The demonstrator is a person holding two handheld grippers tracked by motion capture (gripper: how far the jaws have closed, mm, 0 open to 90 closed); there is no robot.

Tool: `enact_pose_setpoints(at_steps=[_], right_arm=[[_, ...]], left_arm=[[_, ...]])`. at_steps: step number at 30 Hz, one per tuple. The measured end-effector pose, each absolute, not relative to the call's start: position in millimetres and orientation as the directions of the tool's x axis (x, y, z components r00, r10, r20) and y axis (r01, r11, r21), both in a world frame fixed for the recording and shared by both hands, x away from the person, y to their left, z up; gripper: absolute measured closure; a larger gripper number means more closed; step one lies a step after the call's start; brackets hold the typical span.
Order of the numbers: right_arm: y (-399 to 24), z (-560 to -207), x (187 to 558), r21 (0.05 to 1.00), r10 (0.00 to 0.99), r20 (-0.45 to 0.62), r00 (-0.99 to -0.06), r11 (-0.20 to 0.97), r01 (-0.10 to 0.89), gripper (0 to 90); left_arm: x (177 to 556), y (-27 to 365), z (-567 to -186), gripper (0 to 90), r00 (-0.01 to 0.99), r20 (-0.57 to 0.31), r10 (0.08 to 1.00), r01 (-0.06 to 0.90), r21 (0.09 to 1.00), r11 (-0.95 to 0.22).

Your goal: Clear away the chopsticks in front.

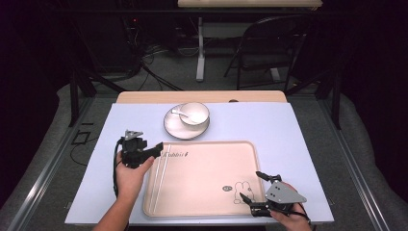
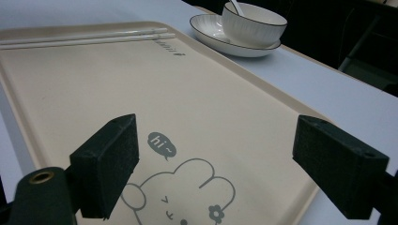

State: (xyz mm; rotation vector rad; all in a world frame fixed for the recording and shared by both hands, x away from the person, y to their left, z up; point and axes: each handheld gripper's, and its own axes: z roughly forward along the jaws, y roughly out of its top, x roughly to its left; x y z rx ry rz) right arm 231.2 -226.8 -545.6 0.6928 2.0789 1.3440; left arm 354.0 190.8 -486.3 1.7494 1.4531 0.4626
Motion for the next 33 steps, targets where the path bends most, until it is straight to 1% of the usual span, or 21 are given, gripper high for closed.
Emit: enact_pose_setpoints(at_steps=[7, 13, 24, 33], right_arm=[[-227, -546, 231, 0.924, 0.683, -0.178, -0.708, 0.364, 0.119, 14.1], [-227, -546, 231, 0.924, 0.683, -0.178, -0.709, 0.364, 0.119, 14.2], [-227, -546, 231, 0.923, 0.683, -0.178, -0.709, 0.365, 0.119, 14.1], [-227, -546, 231, 0.923, 0.681, -0.179, -0.71, 0.365, 0.118, 14.2]], left_arm=[[375, 193, -478, 33.9, 0.262, -0.227, 0.938, 0.659, 0.752, -0.002], [388, 196, -477, 33.9, 0.249, -0.264, 0.932, 0.679, 0.733, 0.027], [405, 197, -473, 33.9, 0.227, -0.285, 0.931, 0.677, 0.733, 0.059], [418, 192, -469, 33.9, 0.218, -0.273, 0.937, 0.674, 0.736, 0.058]])
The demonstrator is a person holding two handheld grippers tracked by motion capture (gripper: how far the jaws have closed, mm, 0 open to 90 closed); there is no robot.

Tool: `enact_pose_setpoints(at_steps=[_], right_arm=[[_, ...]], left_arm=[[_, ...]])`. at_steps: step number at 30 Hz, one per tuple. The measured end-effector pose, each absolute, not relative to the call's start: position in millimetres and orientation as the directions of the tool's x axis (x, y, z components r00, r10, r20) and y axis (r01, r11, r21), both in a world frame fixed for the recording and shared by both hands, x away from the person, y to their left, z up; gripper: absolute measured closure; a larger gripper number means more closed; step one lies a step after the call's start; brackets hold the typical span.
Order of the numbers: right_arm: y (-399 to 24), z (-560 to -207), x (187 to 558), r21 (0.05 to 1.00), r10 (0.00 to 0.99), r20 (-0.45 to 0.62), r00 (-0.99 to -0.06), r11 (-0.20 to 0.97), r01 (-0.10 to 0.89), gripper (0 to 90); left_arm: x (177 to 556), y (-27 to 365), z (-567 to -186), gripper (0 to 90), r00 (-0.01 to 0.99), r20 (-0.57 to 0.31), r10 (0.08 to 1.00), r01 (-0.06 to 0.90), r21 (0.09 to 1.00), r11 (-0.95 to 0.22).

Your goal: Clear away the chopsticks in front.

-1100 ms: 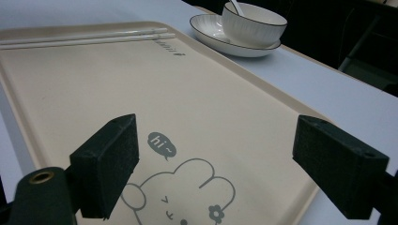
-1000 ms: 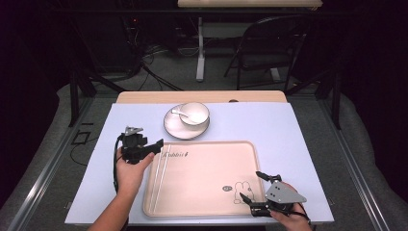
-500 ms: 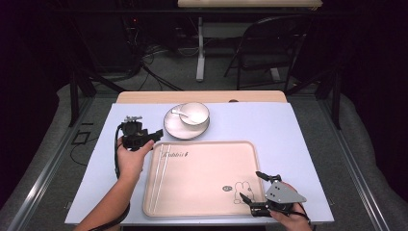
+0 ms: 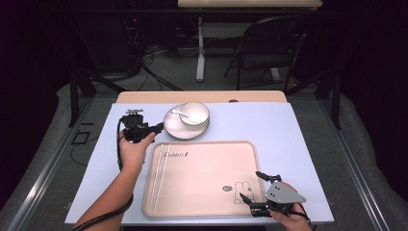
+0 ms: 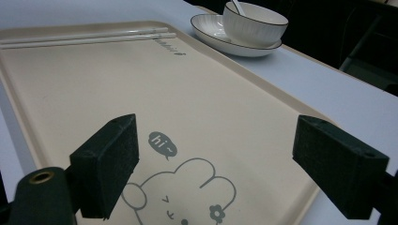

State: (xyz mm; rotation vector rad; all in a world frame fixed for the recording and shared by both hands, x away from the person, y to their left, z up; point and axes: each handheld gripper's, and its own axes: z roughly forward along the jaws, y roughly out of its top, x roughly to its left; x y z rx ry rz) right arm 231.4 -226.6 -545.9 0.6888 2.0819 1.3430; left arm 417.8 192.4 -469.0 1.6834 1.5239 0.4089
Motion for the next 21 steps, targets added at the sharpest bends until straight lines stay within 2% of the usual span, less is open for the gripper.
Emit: enact_pose_setpoints(at_steps=[8, 14, 21], right_arm=[[-227, -546, 231, 0.923, 0.68, -0.18, -0.711, 0.366, 0.117, 14.1], [-226, -546, 231, 0.923, 0.679, -0.18, -0.711, 0.366, 0.116, 14.2], [-226, -546, 231, 0.924, 0.679, -0.179, -0.712, 0.365, 0.116, 14.1]], left_arm=[[431, 186, -464, 33.9, 0.212, -0.252, 0.944, 0.66, 0.749, 0.051], [441, 183, -462, 33.9, 0.189, -0.289, 0.938, 0.66, 0.745, 0.096], [456, 173, -457, 33.9, 0.17, -0.289, 0.942, 0.658, 0.745, 0.11]])
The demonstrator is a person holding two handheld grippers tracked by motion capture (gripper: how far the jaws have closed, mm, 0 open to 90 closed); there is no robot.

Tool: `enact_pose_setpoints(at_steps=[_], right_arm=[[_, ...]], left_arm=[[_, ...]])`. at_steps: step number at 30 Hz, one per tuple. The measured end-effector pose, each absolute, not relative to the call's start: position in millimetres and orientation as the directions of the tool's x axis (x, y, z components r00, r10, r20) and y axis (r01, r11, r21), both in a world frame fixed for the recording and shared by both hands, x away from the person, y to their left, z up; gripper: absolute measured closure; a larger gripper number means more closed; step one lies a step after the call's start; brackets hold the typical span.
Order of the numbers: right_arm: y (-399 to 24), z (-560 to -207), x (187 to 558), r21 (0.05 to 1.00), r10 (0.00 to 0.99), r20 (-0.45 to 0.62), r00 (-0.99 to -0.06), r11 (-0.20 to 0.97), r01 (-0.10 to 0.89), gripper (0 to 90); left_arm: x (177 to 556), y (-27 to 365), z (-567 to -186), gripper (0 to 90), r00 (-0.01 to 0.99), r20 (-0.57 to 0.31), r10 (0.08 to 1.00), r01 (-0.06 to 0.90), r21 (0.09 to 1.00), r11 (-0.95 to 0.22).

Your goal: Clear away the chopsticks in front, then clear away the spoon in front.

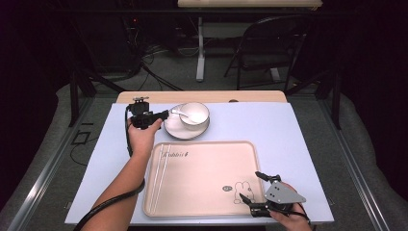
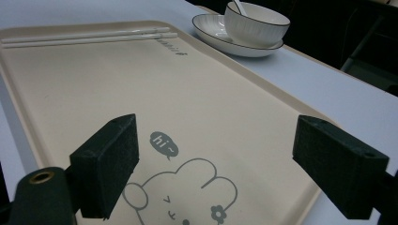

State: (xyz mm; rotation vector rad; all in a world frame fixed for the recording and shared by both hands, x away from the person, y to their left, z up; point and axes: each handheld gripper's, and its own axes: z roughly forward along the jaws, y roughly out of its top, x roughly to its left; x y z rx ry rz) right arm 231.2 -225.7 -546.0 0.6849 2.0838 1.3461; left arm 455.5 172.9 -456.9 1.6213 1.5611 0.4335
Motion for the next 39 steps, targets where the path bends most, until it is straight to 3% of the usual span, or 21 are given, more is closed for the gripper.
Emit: enact_pose_setpoints(at_steps=[39], right_arm=[[-225, -545, 231, 0.927, 0.673, -0.175, -0.719, 0.359, 0.11, 14.2]], left_arm=[[511, 117, -509, 36.4, 0.093, -0.351, 0.932, 0.681, 0.705, 0.198]])
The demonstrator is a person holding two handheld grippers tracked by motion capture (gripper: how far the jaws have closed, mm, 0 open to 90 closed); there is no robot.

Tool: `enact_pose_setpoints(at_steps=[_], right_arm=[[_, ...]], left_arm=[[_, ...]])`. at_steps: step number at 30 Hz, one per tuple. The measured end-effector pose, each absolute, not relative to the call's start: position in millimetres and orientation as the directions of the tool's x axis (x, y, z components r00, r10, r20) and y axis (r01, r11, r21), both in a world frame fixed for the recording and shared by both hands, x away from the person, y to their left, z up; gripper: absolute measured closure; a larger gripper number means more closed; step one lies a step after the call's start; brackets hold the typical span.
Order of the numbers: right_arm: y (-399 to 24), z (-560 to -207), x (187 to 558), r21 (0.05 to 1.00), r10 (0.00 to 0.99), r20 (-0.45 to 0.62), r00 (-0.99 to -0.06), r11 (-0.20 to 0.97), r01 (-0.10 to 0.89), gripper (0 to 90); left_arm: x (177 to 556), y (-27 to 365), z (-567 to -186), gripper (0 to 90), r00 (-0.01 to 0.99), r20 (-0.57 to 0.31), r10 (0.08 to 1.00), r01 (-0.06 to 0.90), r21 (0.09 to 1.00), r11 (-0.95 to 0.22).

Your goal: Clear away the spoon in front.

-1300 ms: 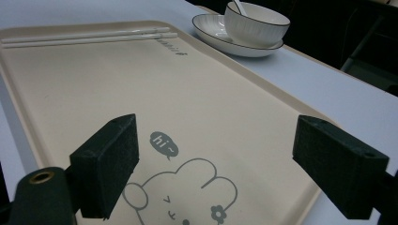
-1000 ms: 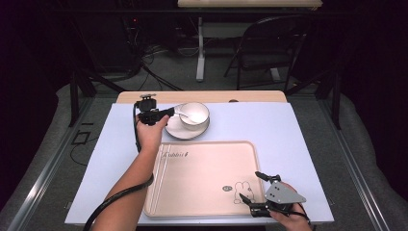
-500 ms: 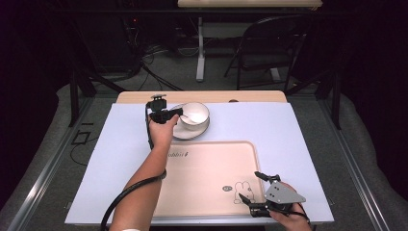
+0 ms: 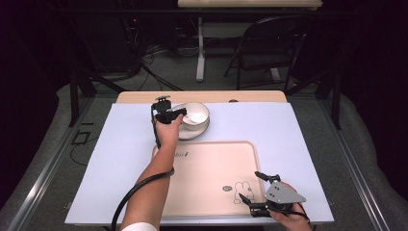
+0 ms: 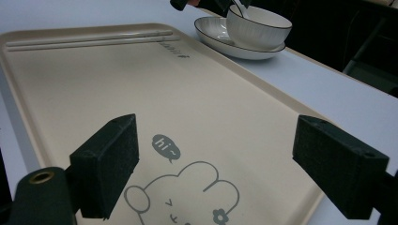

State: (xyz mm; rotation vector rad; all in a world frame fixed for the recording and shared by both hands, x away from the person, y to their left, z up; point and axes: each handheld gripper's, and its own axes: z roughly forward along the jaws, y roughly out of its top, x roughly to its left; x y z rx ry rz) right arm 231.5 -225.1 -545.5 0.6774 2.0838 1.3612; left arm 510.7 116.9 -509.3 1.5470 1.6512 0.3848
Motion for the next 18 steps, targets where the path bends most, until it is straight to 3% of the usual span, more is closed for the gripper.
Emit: enact_pose_setpoints(at_steps=[18], right_arm=[[-225.5, -545.4, 231.6, 0.927, 0.672, -0.175, -0.719, 0.358, 0.109, 14.1]], left_arm=[[513.9, 108.3, -515.9, 50.1, 0.085, -0.326, 0.942, 0.677, 0.712, 0.185]])
